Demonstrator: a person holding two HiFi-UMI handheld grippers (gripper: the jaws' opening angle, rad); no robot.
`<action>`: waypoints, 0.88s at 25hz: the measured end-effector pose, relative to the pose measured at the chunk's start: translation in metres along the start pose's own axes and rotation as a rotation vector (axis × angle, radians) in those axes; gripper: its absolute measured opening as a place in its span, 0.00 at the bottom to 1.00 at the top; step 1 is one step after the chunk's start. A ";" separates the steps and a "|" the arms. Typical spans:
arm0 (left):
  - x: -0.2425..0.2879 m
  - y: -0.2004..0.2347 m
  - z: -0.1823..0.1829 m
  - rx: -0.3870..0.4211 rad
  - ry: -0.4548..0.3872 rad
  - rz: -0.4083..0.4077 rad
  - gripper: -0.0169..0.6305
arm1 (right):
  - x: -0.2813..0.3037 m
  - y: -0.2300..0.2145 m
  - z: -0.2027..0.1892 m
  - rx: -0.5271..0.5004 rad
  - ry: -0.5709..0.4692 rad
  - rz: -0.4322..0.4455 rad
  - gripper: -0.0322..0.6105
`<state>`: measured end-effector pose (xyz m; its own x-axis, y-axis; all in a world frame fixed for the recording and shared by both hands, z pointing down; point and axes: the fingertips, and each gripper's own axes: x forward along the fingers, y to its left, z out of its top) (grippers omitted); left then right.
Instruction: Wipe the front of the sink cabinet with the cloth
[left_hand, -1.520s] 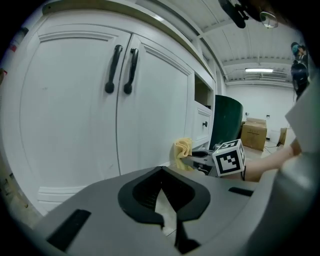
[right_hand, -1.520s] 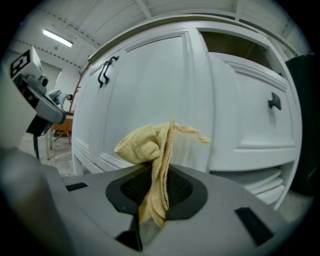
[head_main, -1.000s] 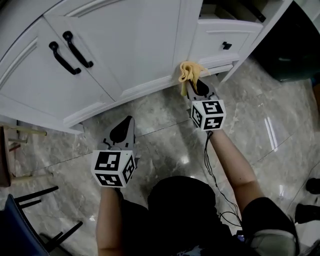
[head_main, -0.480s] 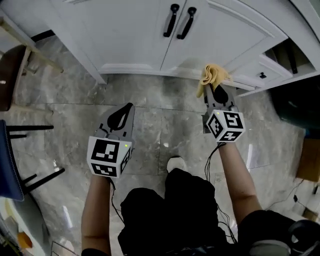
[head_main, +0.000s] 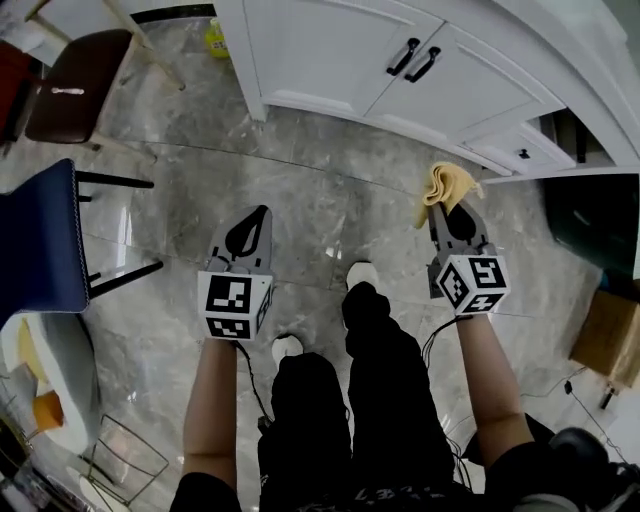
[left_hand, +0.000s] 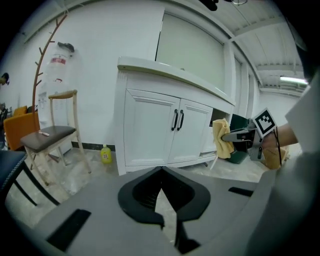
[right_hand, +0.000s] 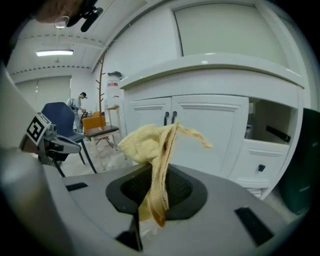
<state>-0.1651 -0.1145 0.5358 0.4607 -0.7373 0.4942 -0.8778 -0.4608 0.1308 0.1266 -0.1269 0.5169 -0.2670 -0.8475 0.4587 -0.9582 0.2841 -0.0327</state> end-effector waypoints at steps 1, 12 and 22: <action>-0.017 -0.003 0.004 -0.020 0.009 -0.008 0.05 | -0.012 0.010 0.010 -0.004 0.009 0.006 0.18; -0.210 -0.029 0.106 -0.125 0.073 -0.049 0.05 | -0.147 0.120 0.178 0.029 -0.014 0.021 0.18; -0.299 -0.076 0.194 -0.133 0.022 -0.087 0.05 | -0.241 0.155 0.254 -0.001 -0.008 0.025 0.18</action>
<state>-0.2104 0.0453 0.2113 0.5338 -0.6861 0.4943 -0.8452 -0.4519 0.2854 0.0159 0.0077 0.1760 -0.2917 -0.8437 0.4505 -0.9511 0.3059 -0.0431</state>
